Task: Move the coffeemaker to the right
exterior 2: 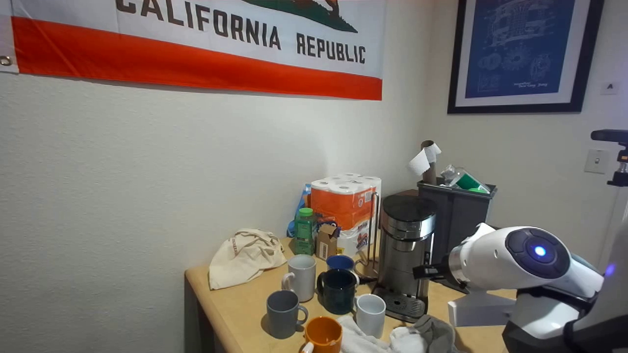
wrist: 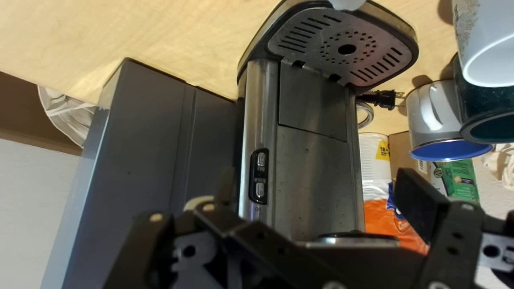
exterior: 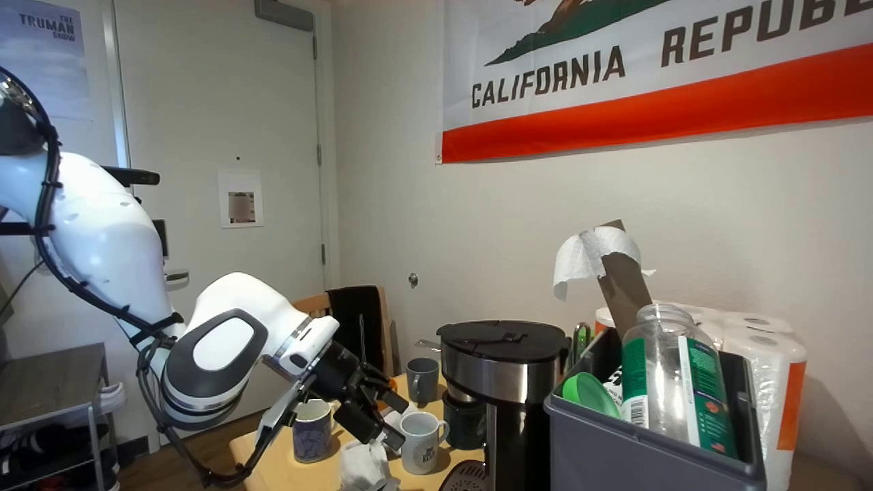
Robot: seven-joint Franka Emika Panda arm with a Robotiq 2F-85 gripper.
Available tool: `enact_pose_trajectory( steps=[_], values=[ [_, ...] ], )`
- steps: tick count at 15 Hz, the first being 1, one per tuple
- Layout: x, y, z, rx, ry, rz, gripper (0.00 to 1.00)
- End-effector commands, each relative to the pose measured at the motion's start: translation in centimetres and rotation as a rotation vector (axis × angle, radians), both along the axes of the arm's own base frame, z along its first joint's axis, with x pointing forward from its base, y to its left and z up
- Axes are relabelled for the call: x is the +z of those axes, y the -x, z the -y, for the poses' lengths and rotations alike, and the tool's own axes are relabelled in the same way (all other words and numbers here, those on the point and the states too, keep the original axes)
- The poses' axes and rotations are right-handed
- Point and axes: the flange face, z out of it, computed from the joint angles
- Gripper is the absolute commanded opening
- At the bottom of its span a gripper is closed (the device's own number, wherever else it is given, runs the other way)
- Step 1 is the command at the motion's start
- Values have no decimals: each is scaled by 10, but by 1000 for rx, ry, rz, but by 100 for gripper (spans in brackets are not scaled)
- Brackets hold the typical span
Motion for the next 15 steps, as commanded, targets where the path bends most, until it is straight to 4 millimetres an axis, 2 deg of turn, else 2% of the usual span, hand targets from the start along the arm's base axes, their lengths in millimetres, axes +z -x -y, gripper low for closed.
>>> enact_pose_trajectory(
  steps=[1,5,9,10,12,15],
  values=[
    [-6,-3,3,-35,24,-5,100],
    [-23,-11,6,-41,56,-36,100],
    [-32,-26,9,-31,85,-39,98],
    [-33,-31,11,-29,93,-35,74],
    [-33,-42,15,-28,106,-27,69],
    [-35,-56,21,-31,123,-16,43]
  ],
)
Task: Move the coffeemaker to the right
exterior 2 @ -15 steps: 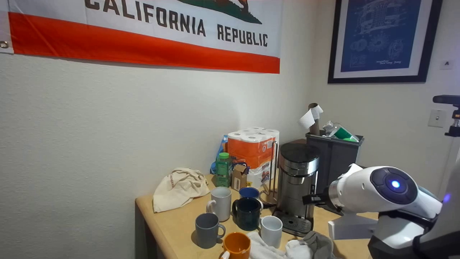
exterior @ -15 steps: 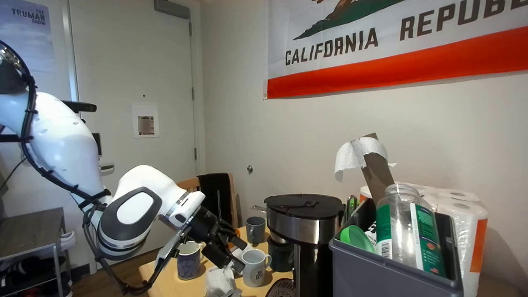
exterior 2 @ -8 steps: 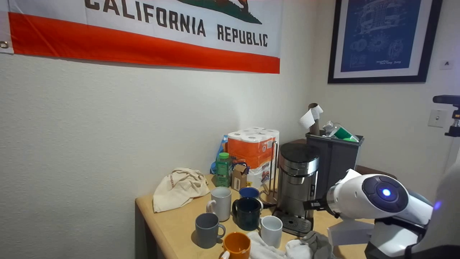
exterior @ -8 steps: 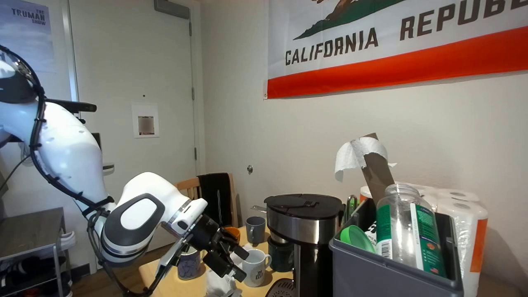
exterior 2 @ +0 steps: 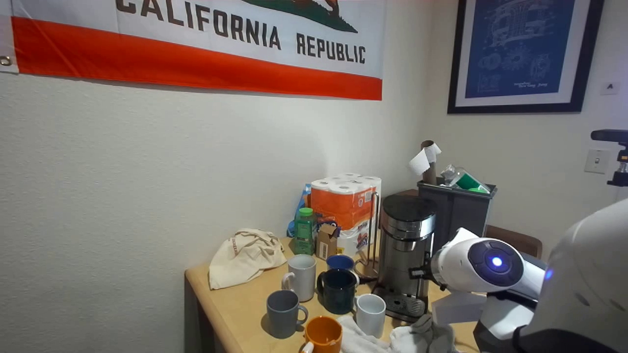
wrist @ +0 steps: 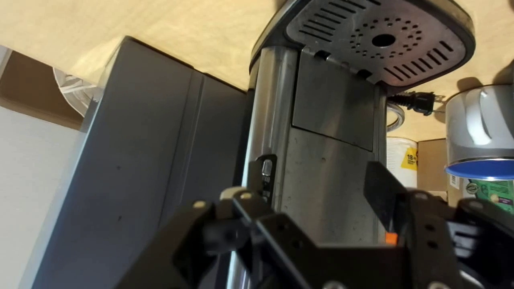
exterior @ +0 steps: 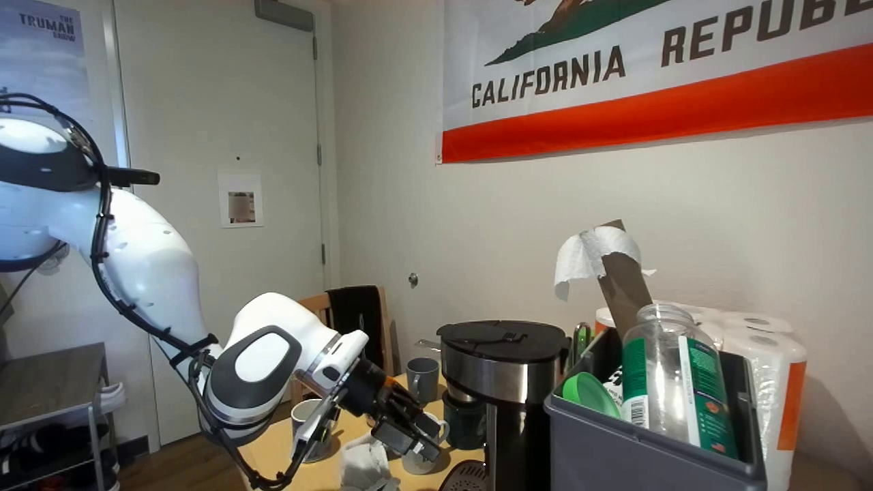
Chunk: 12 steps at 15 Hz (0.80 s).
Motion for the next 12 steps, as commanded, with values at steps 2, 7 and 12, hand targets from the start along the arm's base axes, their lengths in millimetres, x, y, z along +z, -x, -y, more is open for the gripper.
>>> enact_pose_trajectory(
  steps=[2,7,12],
  values=[
    [-6,-23,9,-3,34,10,30],
    [-19,-37,13,-1,53,1,0],
    [-25,-45,21,-8,70,-2,0]
  ],
)
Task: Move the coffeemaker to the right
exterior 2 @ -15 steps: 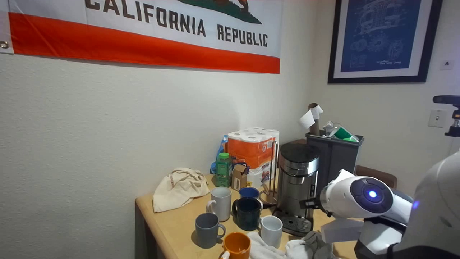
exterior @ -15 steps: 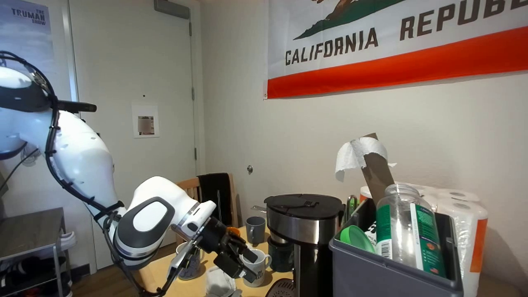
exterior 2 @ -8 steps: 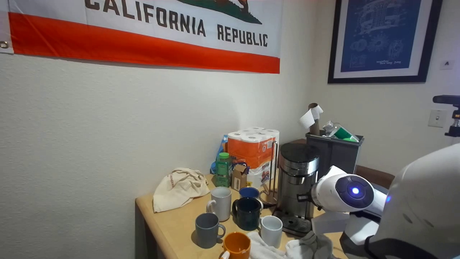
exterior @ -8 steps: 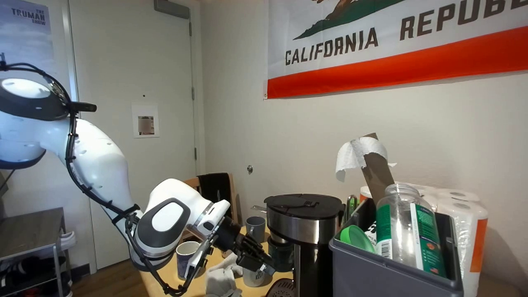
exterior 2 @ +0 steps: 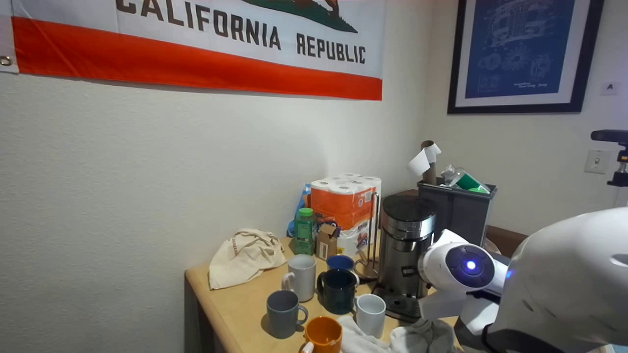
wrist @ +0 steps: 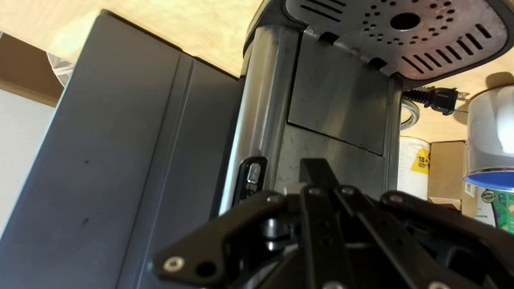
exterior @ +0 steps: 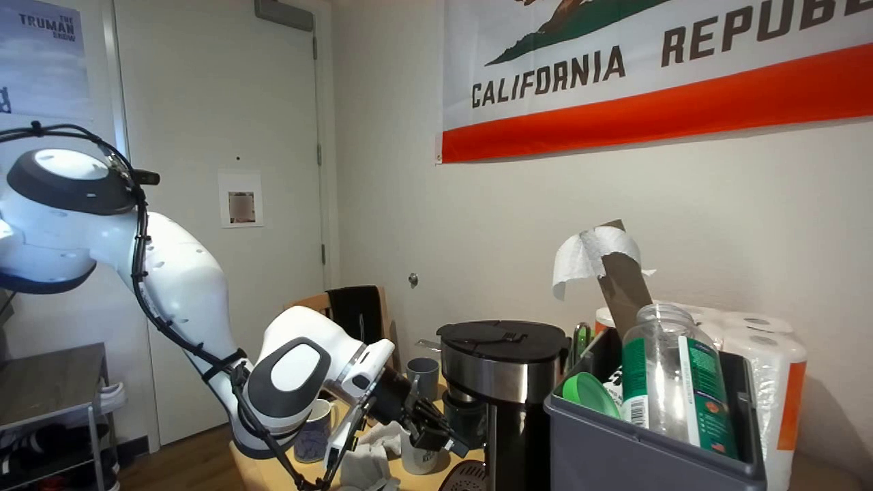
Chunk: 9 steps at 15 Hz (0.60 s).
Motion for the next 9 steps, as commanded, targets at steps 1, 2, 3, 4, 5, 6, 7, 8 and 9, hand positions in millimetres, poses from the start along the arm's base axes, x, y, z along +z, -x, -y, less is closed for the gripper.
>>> enact_pose_trajectory(
  steps=[1,2,3,4,5,6,7,8,9],
  values=[
    [-4,-10,8,-12,19,0,0],
    [-4,-11,10,-15,22,2,0],
    [-4,-12,12,-17,25,2,0],
    [-4,-12,14,-20,27,3,0],
    [-4,-12,15,-22,29,3,0],
    [-5,-12,16,-24,31,3,0],
    [-5,-11,17,-28,33,2,0],
    [-5,-11,18,-30,34,0,0],
    [-5,-11,19,-32,35,-1,0]
  ],
)
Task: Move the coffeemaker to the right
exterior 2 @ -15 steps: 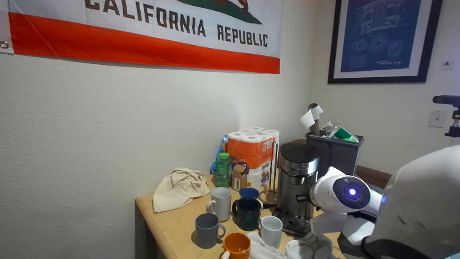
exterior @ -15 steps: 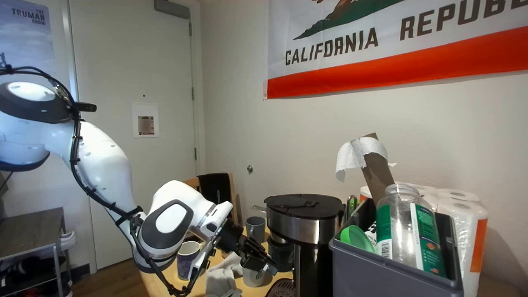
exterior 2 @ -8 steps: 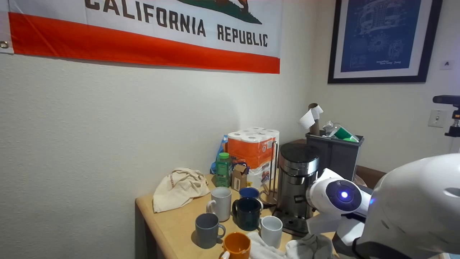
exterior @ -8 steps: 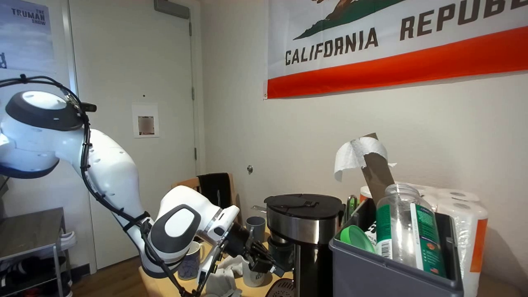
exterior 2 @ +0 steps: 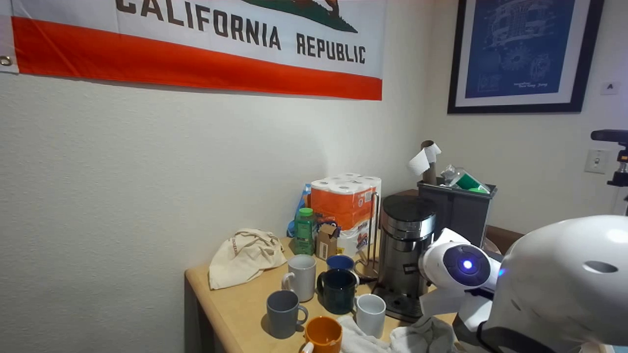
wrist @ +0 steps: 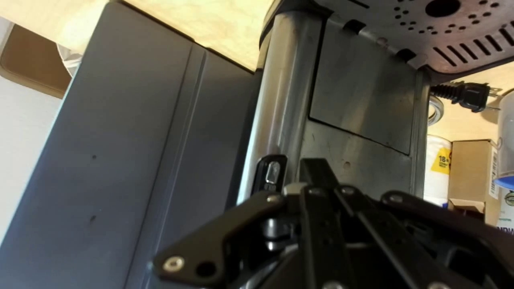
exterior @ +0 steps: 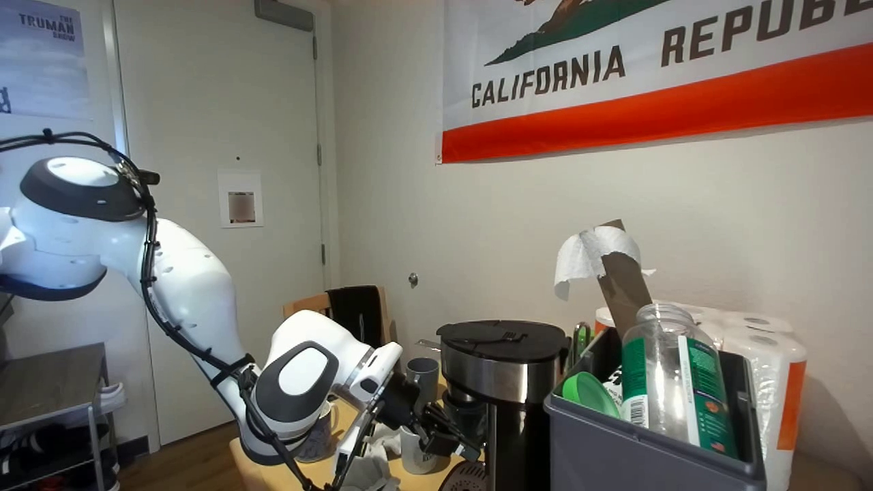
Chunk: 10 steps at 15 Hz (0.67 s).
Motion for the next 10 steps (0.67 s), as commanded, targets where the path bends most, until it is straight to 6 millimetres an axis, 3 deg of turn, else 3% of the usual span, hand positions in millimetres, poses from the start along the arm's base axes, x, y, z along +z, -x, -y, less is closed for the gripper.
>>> enact_pose_trajectory(
  steps=[1,10],
  values=[
    [-2,-3,4,-16,10,-3,0],
    [-4,-2,11,-30,19,-7,0]
  ],
)
